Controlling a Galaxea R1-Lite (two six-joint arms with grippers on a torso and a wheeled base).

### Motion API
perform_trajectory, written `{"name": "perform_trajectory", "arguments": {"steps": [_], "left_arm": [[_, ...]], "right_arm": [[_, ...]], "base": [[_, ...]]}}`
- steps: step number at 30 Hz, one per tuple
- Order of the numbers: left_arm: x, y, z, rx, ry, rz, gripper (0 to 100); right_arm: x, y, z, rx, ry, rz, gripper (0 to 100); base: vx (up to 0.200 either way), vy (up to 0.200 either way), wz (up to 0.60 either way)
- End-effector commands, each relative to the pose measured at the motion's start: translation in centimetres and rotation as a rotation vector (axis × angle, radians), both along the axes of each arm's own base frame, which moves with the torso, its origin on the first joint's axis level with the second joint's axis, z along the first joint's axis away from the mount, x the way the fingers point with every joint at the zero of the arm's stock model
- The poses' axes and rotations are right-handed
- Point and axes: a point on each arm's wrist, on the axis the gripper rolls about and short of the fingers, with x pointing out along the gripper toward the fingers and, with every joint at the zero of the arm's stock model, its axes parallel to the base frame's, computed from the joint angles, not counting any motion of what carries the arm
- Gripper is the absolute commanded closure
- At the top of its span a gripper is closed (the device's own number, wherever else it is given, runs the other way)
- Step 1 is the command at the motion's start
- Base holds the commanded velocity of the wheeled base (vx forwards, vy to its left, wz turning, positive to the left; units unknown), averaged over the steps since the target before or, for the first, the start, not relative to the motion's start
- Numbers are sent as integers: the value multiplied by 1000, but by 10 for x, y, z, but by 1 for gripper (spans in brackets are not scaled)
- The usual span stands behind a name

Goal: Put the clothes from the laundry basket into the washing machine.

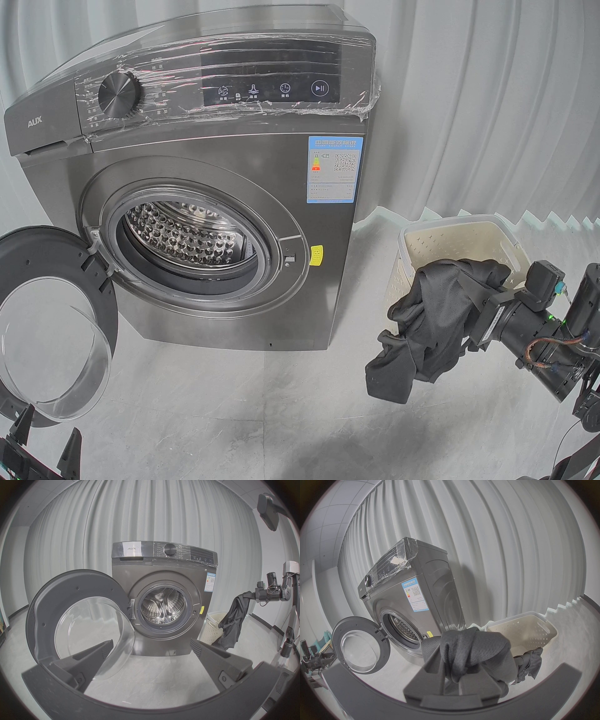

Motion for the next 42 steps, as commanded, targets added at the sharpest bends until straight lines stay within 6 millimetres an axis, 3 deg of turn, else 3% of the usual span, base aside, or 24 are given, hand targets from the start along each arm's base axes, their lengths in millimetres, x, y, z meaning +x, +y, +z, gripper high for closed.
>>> {"name": "perform_trajectory", "arguments": {"steps": [1, 15, 27, 33, 42], "left_arm": [[0, 0, -4, -1, -3, 1, 0], [0, 0, -4, 0, -3, 1, 0], [0, 0, -4, 0, -3, 1, 0], [0, 0, -4, -1, -3, 1, 0], [0, 0, -4, -1, -3, 1, 0]], "right_arm": [[1, 1, -2, -3, 6, 1, 100], [1, 1, -3, -7, 11, 3, 100], [0, 1, -4, -9, 13, 1, 100], [1, 1, -4, -9, 15, 3, 100], [3, 3, -6, -14, 24, 3, 100]], "base": [[0, 200, 0], [0, 200, 0], [0, 0, 0], [-200, 0, 0], [0, 0, 0]]}}
